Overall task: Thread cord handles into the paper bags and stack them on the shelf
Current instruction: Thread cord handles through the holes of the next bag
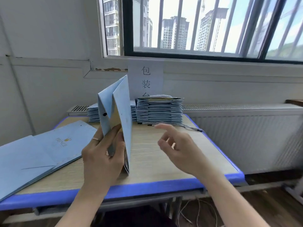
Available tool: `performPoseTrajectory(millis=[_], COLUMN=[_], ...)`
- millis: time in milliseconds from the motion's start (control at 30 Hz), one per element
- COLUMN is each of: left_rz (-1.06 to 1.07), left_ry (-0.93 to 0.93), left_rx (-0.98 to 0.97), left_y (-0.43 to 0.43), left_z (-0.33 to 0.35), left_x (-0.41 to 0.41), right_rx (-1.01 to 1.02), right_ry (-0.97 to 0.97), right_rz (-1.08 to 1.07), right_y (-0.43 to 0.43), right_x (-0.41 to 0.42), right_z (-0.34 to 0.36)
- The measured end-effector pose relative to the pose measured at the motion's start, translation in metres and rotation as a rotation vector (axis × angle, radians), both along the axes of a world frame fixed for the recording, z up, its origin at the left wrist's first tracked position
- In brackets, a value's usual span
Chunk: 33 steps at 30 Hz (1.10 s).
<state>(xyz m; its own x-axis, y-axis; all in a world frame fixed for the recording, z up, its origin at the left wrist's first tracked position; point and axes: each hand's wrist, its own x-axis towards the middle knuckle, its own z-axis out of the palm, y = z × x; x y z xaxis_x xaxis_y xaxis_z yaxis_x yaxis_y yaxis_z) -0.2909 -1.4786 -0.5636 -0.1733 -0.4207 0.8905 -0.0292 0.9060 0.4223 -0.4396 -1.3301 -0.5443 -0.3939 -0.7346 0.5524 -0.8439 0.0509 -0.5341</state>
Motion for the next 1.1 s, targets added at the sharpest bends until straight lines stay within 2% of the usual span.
performPoseTrajectory(millis=[133,233,367,467,833,1100], left_rz=[0.024,0.041,0.035,0.034,0.016,-0.011], left_ry=[0.0,0.009,0.034,0.042,0.034,0.048], left_rx=[-0.02,-0.016,-0.023,-0.03,0.03,0.053], left_y=[0.0,-0.001,0.001,0.003,0.0,0.001], left_z=[-0.001,-0.002,-0.002,-0.001,-0.003,-0.002], left_x=[-0.002,-0.003,-0.002,-0.002,-0.002,-0.001], right_rx=[-0.047,0.163,0.458,0.526,0.247,-0.049], right_ry=[-0.027,-0.119,-0.23,-0.267,-0.213,-0.278], right_rz=[-0.404,-0.629,-0.676,-0.673,-0.721,-0.506], right_y=[0.028,0.04,0.036,0.029,0.028,0.011], right_x=[-0.081,-0.138,-0.175,-0.186,-0.189,-0.166], right_z=[0.009,0.015,0.009,-0.001,-0.007,0.041])
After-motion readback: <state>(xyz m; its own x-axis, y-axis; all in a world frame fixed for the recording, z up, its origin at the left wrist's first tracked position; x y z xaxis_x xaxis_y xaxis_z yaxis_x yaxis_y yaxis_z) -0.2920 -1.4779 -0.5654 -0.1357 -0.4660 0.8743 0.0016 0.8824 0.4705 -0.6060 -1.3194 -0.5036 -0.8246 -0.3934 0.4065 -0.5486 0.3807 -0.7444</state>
